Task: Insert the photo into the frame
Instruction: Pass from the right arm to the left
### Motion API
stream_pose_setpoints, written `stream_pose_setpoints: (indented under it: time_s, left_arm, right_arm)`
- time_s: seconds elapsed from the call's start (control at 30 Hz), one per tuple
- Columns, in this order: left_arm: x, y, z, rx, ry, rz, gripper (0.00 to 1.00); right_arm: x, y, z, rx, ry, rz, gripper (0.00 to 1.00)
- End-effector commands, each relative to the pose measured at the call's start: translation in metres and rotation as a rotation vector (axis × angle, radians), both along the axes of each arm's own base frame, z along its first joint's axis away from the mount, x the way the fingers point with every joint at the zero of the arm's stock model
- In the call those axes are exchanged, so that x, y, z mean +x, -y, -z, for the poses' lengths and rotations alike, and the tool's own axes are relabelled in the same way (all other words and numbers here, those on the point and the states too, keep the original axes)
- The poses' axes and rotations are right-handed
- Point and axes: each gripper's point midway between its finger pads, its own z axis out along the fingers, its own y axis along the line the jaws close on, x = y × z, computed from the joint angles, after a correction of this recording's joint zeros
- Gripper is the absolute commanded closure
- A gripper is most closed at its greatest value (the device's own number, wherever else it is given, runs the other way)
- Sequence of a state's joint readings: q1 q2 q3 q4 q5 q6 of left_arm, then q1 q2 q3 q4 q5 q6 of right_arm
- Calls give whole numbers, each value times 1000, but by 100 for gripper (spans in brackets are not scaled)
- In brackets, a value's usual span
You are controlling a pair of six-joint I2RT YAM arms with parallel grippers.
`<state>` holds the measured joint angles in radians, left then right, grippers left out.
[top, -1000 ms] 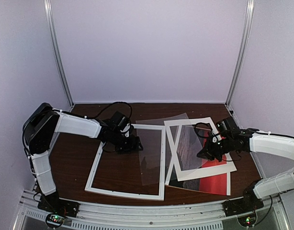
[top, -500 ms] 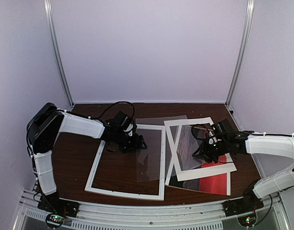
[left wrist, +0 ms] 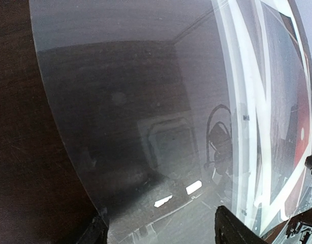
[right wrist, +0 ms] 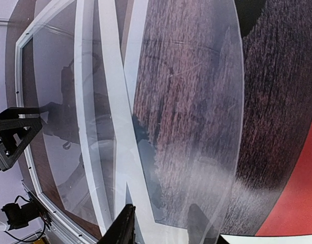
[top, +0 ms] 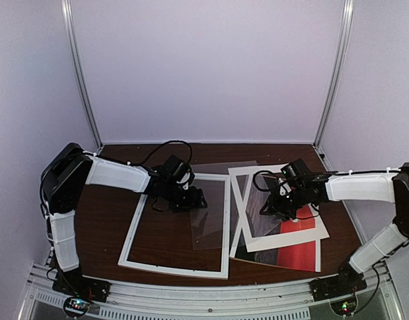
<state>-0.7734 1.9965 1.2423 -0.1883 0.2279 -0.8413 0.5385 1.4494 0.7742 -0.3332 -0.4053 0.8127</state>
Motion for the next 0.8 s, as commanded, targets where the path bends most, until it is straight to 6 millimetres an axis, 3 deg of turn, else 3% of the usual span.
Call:
stream_pose_setpoints:
  time_s: [0.0, 0.1, 0.37, 0.77]
  left_arm:
    - [-12, -10, 37, 102, -44, 22, 28]
    - [-14, -12, 39, 105, -53, 15, 29]
    - [-20, -2, 32, -22, -60, 0, 30]
    - [-7, 5, -13, -269, 7, -46, 37]
  right_arm:
    - [8, -12, -5, 4, 34, -76, 63]
    - [9, -14, -4, 12, 34, -84, 66]
    - [6, -12, 1, 14, 24, -66, 86]
    - [-1, -7, 14, 10, 4, -49, 92]
